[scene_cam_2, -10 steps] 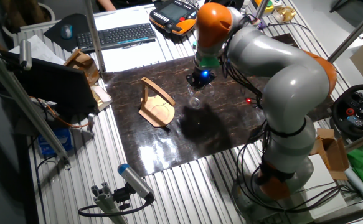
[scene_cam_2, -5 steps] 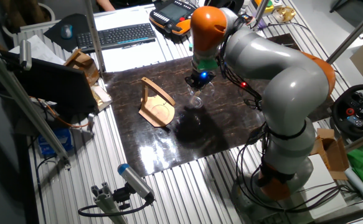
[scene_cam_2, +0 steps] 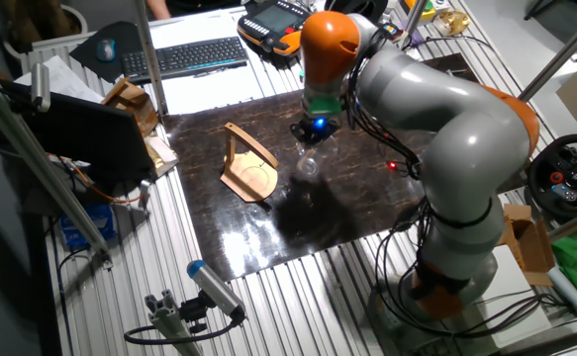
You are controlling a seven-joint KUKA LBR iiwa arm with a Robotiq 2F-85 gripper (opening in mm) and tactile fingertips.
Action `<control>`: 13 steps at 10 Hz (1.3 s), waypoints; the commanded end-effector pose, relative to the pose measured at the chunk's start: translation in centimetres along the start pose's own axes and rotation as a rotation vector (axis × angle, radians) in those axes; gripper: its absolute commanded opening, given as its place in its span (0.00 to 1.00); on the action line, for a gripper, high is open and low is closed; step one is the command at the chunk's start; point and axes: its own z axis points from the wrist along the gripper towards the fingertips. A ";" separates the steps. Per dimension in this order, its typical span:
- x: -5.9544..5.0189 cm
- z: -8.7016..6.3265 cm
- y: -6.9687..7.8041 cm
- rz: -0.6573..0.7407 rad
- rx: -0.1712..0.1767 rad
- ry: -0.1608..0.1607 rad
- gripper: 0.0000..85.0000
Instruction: Put the cup on the cup rack
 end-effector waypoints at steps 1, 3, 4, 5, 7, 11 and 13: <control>1.6 0.0 3.4 0.009 -0.007 -0.004 0.01; 3.3 0.2 5.3 0.032 -0.024 -0.022 0.01; 3.9 -0.1 6.2 0.065 -0.039 -0.022 0.01; 4.1 -0.4 6.4 0.090 -0.057 -0.027 0.01; 3.9 -0.2 6.4 0.137 -0.106 -0.034 0.01; 3.8 -0.4 6.3 0.153 -0.112 -0.046 0.01; 3.9 -0.6 6.3 0.156 -0.142 -0.069 0.01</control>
